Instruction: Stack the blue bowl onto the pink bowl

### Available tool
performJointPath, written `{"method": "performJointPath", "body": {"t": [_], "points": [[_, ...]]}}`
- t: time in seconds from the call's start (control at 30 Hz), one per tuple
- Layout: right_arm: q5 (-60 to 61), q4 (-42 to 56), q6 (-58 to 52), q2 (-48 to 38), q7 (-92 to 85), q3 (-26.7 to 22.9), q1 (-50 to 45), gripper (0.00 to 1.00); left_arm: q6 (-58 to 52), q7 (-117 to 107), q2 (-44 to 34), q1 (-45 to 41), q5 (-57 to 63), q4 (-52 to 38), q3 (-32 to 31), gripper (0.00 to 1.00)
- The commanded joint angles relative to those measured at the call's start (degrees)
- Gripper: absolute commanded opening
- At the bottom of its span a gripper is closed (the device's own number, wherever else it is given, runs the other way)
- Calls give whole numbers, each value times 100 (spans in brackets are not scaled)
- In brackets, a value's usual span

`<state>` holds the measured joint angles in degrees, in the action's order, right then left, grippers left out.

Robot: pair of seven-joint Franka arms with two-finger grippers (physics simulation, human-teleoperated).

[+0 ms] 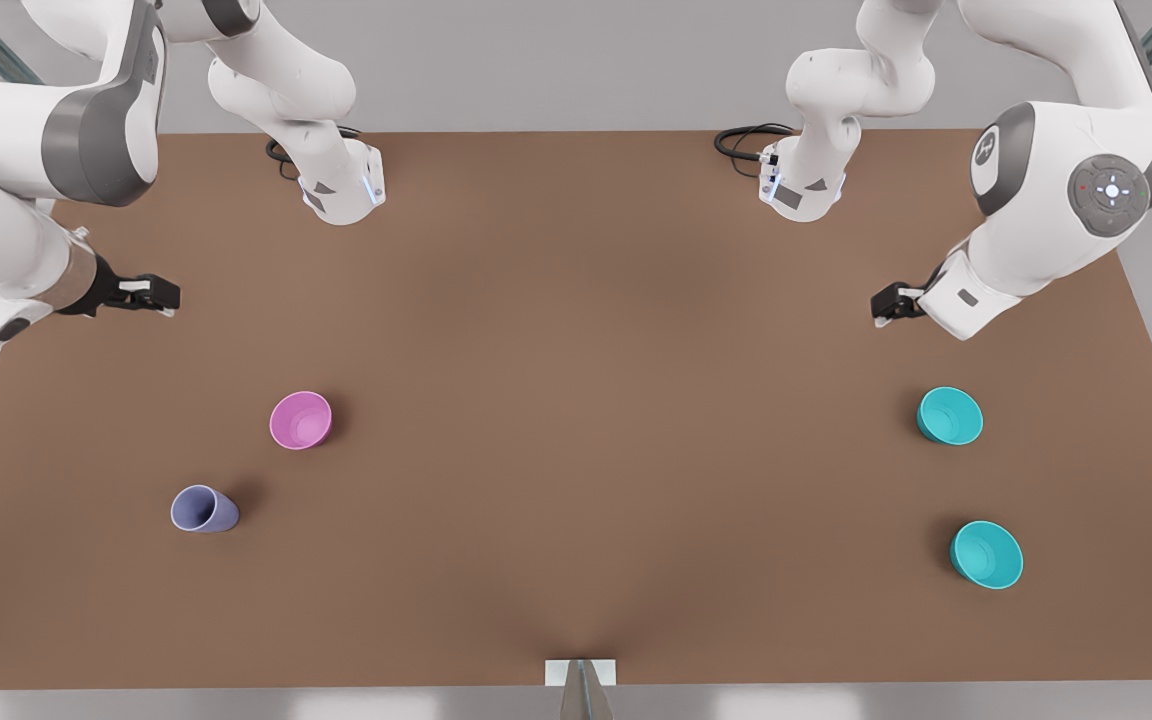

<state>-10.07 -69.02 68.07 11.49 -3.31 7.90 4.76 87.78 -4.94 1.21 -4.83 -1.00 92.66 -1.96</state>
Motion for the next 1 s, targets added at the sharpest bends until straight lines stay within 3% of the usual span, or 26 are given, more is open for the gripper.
{"method": "performJointPath", "body": {"t": [0.0, 0.07, 0.17, 0.3, 0.4, 0.47, 0.6, 0.97], "points": [[14, 2, 83, -7, -74, 1, 7, 100, 64, -113, -7, 123, 3, -2, -6, 100], [-21, 46, 75, 81, 14, 9, -10, 100, 64, -113, 2, 123, 3, 6, -6, 100], [14, -51, 39, 1056, 480, 1, 86, 100, 37, -113, -7, 123, 3, 15, -6, 100], [427, -77, 1419, 2076, 463, 1, 473, 100, 28, -113, 2, 123, 3, 15, -6, 100], [418, -708, 1910, 1761, 674, 1, 429, 100, 20, -113, 2, 114, 3, 15, -14, 100], [427, -2976, 3677, 460, 814, 1, 499, 100, 20, -113, 2, 114, 3, 15, -15, 100], [752, -4110, 4766, 248, 849, 10, 781, 100, 20, -122, 37, 114, 3, 24, -15, 100], [1016, -4164, 5172, 1109, 1412, 10, 851, 100, -77, -113, 46, 114, 3, 24, -15, 100]]}}
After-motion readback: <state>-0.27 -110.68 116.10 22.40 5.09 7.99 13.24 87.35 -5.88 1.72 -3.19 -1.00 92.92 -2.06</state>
